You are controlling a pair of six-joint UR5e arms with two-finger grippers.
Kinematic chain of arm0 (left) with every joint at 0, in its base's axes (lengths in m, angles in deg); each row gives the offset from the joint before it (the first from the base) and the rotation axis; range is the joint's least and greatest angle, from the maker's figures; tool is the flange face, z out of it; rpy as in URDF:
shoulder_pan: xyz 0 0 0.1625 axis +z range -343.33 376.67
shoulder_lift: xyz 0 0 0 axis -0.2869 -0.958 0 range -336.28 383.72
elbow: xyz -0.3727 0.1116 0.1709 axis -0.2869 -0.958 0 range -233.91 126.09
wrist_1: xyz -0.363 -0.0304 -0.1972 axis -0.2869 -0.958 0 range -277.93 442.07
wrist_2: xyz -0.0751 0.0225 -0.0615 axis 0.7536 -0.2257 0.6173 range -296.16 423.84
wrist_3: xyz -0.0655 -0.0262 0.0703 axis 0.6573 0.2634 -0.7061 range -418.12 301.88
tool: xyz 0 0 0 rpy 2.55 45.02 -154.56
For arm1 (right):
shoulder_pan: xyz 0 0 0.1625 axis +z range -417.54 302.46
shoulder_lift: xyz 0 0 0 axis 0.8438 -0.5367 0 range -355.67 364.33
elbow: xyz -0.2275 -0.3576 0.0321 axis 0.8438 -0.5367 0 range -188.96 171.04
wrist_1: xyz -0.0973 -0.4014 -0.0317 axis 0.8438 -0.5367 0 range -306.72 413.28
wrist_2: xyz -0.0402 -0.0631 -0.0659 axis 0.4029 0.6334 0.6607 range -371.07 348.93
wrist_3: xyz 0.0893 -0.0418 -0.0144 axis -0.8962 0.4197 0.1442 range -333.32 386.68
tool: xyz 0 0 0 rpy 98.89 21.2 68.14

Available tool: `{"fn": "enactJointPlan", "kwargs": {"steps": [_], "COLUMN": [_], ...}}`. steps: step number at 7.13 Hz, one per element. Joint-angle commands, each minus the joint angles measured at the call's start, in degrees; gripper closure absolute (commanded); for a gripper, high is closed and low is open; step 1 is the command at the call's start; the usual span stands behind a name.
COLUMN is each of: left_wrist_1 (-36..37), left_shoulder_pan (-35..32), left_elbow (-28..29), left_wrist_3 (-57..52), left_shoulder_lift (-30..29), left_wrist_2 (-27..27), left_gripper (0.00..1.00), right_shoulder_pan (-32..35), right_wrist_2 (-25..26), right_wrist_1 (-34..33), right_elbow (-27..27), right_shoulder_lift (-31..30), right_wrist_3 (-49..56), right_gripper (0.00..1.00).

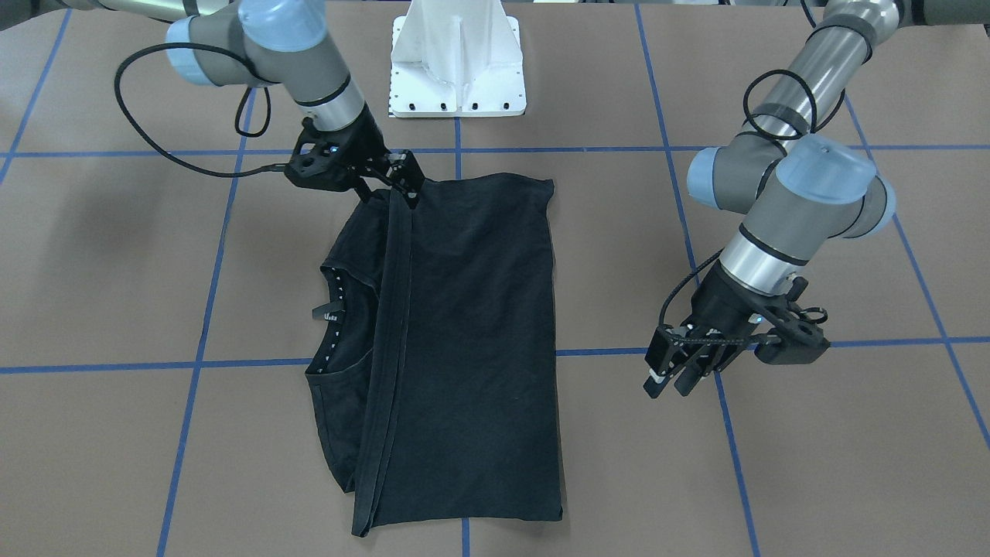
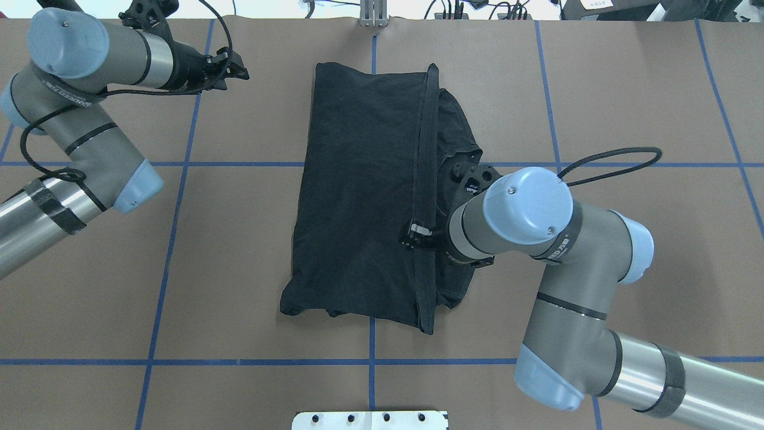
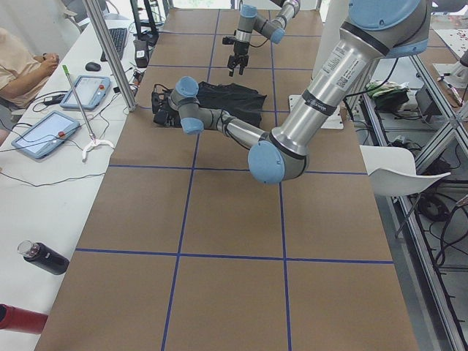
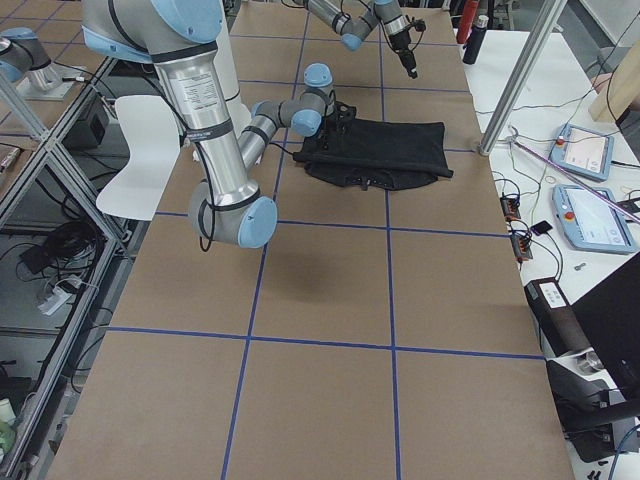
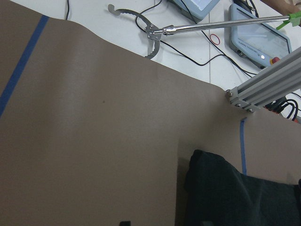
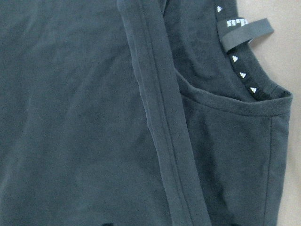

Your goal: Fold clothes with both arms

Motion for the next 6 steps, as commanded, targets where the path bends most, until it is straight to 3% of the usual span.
{"fn": "enactJointPlan", "kwargs": {"steps": [1, 4, 6], "left_wrist_1": [0.07, -0.11, -0.19], "left_shoulder_pan": [0.01, 0.1, 0.01], "left_elbow": [-1.18, -1.18, -3.18], "left_wrist_3": [0.03, 0.03, -1.28], "left_shoulder_lift": [1.28, 2.42, 5.31], "left_wrist_2": [0.02, 0.02, 2.81], "left_gripper": [0.41, 0.41, 0.41], "right_shoulder_pan": [-3.69, -7.64, -8.27], "right_wrist_2": [0.42, 4.1, 6.65], "right_wrist_1": [-9.29, -24.3, -30.92], "right_elbow": [-0.1, -4.91, -8.52], "right_shoulder_lift": [2.15, 13.02, 16.64], "right_wrist_3": [20.7, 28.92, 34.65], "right_gripper": [0.32, 0.44, 0.46]}}
